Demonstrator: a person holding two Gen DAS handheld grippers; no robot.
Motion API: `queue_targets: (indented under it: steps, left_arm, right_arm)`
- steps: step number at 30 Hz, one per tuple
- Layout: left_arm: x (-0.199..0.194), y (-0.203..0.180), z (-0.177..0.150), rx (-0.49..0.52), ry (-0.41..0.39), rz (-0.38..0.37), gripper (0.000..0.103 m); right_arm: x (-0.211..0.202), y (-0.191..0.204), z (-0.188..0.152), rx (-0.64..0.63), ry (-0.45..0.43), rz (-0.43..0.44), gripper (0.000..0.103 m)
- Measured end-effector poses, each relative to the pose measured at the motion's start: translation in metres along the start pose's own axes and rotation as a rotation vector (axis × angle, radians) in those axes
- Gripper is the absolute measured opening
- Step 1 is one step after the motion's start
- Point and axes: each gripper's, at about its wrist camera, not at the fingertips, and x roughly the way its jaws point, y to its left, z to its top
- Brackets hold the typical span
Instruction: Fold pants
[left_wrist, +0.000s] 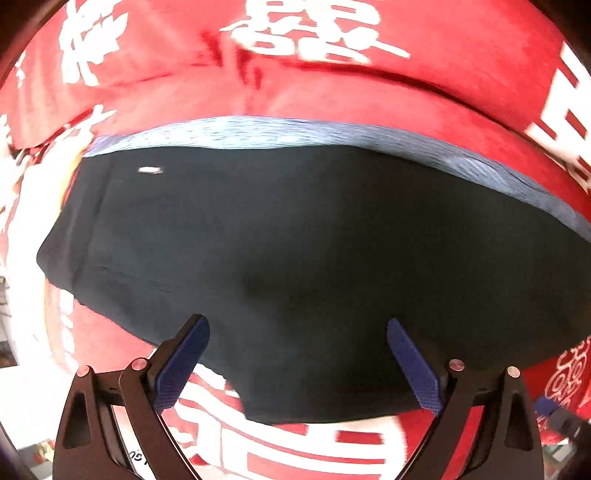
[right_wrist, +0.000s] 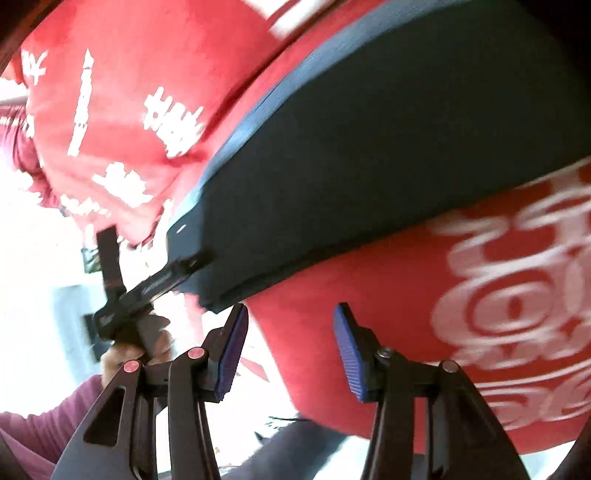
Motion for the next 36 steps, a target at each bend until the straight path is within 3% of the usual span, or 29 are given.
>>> queue_targets:
  steps: [4, 9, 13, 24, 25, 26, 30, 32, 34, 36]
  left_arm:
    - [0.007, 0.036, 0.002, 0.003, -0.030, 0.019, 0.098]
    - [0.032, 0.072, 0.019, 0.050, -0.046, 0.024, 0.098]
    - [0.055, 0.097, 0.021, 0.067, 0.007, -0.022, 0.098]
    - [0.063, 0.104, 0.010, 0.158, -0.032, -0.103, 0.101]
    - [0.061, 0.103, 0.007, 0.170, -0.031, -0.105, 0.101]
    - [0.058, 0.102, 0.005, 0.180, -0.030, -0.109, 0.101]
    - [0.051, 0.107, -0.004, 0.208, -0.034, -0.134, 0.101]
    - [0.057, 0.106, -0.012, 0.239, -0.028, -0.112, 0.101]
    - [0.057, 0.100, -0.020, 0.284, -0.071, -0.073, 0.101]
    - [0.056, 0.100, -0.021, 0.275, -0.074, -0.071, 0.101]
  right_arm:
    - [0.055, 0.033, -0.003, -0.020, 0.049, 0.053, 0.052]
    - [0.095, 0.055, -0.005, -0.017, 0.055, 0.084, 0.052]
    - [0.123, 0.061, -0.007, 0.032, 0.029, 0.118, 0.052]
    - [0.153, 0.072, -0.002, 0.132, -0.029, 0.160, 0.052]
    - [0.154, 0.075, 0.001, 0.131, -0.028, 0.143, 0.038]
    - [0.153, 0.080, 0.004, 0.110, -0.034, 0.094, 0.011]
    - [0.139, 0.105, -0.006, -0.005, -0.061, 0.013, 0.010]
    - [0.141, 0.105, -0.020, -0.044, -0.053, -0.059, 0.009]
    - [0.152, 0.091, -0.031, -0.034, -0.028, -0.128, 0.008]
    - [0.151, 0.085, -0.036, -0.021, -0.037, -0.099, 0.008]
